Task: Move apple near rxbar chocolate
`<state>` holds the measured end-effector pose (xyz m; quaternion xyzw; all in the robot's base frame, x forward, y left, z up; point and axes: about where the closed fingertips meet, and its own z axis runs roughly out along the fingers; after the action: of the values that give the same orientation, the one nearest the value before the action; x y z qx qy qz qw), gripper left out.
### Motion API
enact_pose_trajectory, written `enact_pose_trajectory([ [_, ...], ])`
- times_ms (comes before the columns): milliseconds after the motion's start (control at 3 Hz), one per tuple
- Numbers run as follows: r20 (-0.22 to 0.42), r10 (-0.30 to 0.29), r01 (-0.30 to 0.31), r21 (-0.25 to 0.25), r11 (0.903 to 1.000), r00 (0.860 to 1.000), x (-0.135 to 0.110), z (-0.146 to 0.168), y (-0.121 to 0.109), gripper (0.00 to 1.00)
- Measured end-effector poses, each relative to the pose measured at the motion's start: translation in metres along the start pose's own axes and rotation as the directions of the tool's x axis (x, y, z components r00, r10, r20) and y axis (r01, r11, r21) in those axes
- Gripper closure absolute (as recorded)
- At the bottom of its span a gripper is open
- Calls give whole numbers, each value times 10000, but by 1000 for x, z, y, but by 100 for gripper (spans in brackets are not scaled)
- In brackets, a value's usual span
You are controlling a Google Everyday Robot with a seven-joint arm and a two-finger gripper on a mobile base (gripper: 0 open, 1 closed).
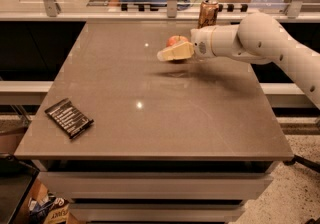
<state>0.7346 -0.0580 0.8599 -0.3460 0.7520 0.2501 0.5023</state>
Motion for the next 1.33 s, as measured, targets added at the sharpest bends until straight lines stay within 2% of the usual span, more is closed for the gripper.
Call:
enact_pose_trajectory([
  [333,-2,-33,33,20,10000,10000,5,6,1,0],
  [667,-7,-33,33,-17,10000,10000,4,7,3,6],
  [1000,-13,-34,34,-60,10000,10000,4,10,5,22],
  [1333,-18,-36,36,-103,9999,10000,5,12,6,46],
])
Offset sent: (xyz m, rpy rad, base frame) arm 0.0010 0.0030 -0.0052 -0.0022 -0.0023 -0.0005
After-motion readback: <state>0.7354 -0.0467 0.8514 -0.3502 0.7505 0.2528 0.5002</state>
